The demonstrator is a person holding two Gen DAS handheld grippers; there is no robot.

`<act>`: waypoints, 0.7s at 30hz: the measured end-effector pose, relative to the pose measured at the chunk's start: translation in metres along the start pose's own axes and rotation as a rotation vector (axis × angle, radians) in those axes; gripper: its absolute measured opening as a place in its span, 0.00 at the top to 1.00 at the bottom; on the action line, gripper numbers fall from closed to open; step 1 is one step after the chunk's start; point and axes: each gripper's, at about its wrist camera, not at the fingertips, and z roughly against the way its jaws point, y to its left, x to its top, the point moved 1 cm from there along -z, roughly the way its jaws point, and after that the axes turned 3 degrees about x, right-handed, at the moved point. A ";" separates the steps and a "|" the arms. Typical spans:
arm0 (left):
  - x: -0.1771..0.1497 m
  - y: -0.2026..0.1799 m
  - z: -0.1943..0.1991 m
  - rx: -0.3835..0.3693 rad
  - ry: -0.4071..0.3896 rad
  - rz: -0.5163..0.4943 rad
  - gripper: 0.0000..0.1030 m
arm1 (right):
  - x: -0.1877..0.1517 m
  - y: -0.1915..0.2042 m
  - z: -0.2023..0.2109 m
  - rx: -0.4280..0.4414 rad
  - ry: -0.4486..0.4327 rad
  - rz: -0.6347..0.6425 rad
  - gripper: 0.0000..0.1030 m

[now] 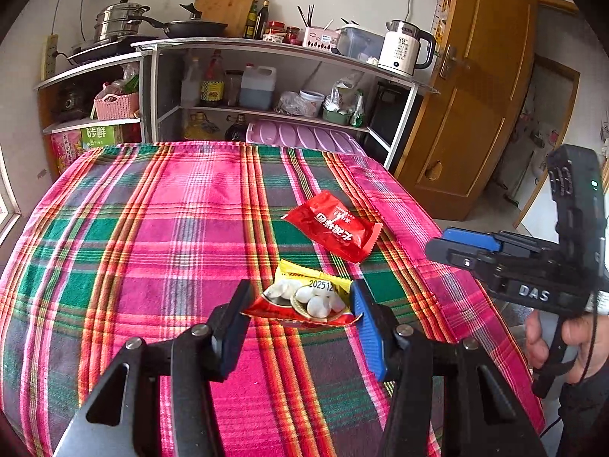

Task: Collect trash
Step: 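Grasp the yellow-and-red snack packet with the left tool while the right tool grasps the red bag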

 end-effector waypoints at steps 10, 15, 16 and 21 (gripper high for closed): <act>-0.006 0.022 0.002 0.001 -0.021 0.042 0.48 | 0.031 -0.021 -0.075 0.000 0.094 -0.031 0.54; -0.010 0.030 -0.005 0.004 -0.004 0.059 0.48 | 0.037 -0.025 -0.094 0.000 0.118 -0.049 0.54; -0.011 0.030 -0.006 0.003 -0.002 0.060 0.48 | 0.038 -0.024 -0.095 -0.001 0.120 -0.048 0.54; -0.013 0.030 -0.010 0.000 0.007 0.061 0.48 | 0.035 -0.011 -0.095 -0.033 0.124 0.000 0.76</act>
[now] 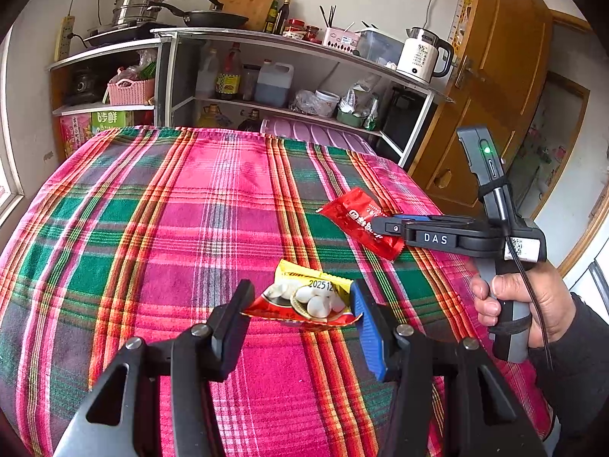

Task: Collect trash
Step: 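Grasp the yellow-and-red snack packet with the left tool while the right tool grasps the red bag, then carry the yellow packet and red bag over the trash bin with both tools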

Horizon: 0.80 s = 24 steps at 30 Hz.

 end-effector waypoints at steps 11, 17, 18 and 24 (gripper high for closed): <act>-0.003 -0.011 0.015 0.023 -0.009 -0.015 0.48 | -0.034 0.012 0.041 0.021 -0.039 -0.017 0.88; -0.011 -0.030 0.035 0.019 -0.027 -0.035 0.48 | -0.070 0.010 0.095 0.036 -0.091 -0.069 0.88; -0.013 -0.034 0.038 0.017 -0.028 -0.039 0.48 | -0.077 0.008 0.104 0.036 -0.098 -0.081 0.88; -0.028 -0.061 0.058 -0.006 -0.030 -0.061 0.48 | -0.118 0.001 0.151 0.034 -0.143 -0.155 0.88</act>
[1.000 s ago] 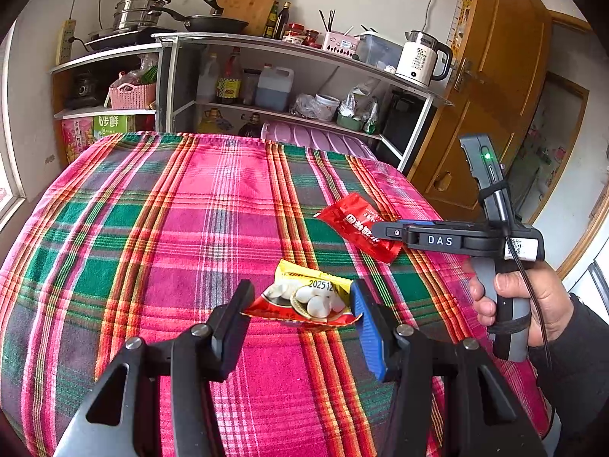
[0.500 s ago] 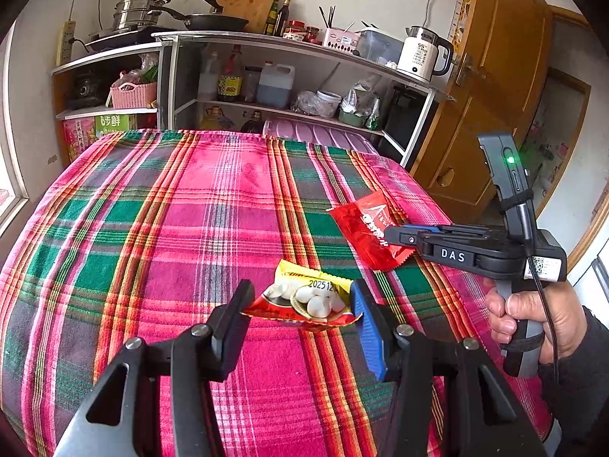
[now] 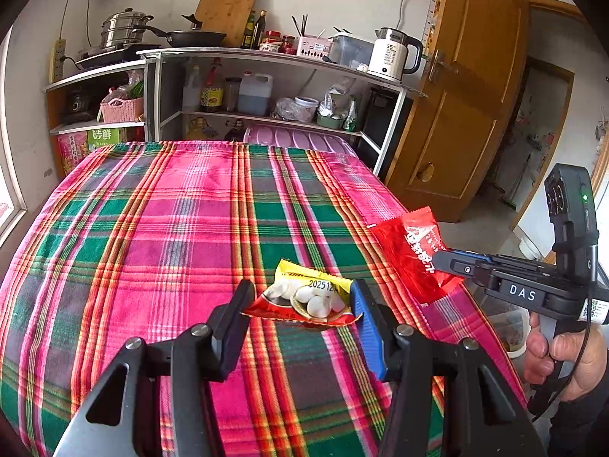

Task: Collect trash
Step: 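Carry the yellow packet and red bag over the trash bin with both tools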

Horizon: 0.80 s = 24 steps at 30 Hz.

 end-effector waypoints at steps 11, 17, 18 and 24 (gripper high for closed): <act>-0.013 -0.060 0.030 -0.068 -0.017 -0.071 0.48 | -0.044 -0.019 0.070 -0.048 -0.064 -0.079 0.88; -0.016 -0.081 0.037 -0.093 -0.015 -0.100 0.48 | -0.060 -0.026 0.099 -0.073 -0.099 -0.105 0.88; -0.017 -0.084 0.038 -0.097 -0.015 -0.104 0.48 | -0.062 -0.028 0.103 -0.074 -0.102 -0.110 0.88; -0.019 -0.100 0.042 -0.111 -0.013 -0.124 0.48 | -0.075 -0.031 0.120 -0.084 -0.120 -0.130 0.88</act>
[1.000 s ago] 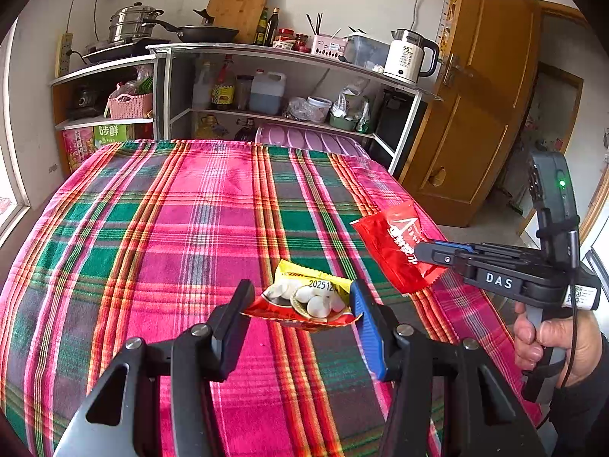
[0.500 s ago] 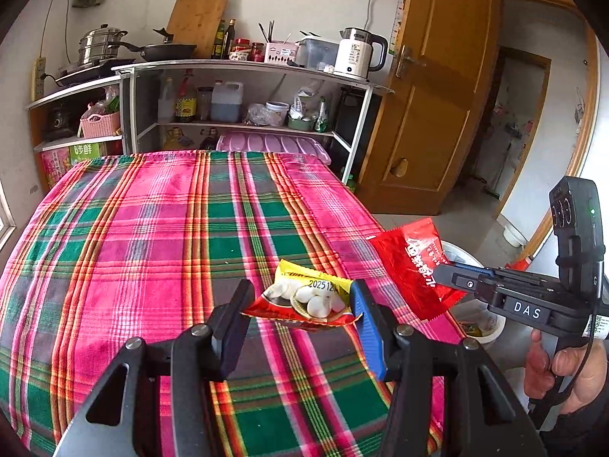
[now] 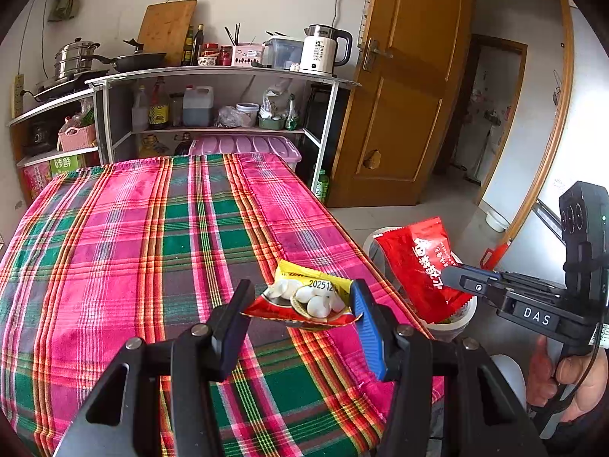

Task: Collect trash
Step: 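Carry the yellow packet and red bag over the trash bin with both tools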

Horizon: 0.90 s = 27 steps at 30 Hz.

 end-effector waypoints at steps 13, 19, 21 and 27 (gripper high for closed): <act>0.001 -0.033 -0.001 -0.029 0.002 -0.046 0.48 | -0.010 -0.014 0.035 -0.020 -0.051 -0.026 0.88; 0.003 -0.050 -0.006 -0.047 0.005 -0.063 0.48 | -0.012 -0.025 0.046 -0.034 -0.071 -0.045 0.88; 0.004 -0.055 -0.009 -0.053 0.007 -0.070 0.48 | -0.014 -0.029 0.049 -0.040 -0.075 -0.055 0.88; 0.007 -0.072 -0.020 -0.073 0.016 -0.094 0.48 | -0.017 -0.048 0.053 -0.062 -0.078 -0.091 0.88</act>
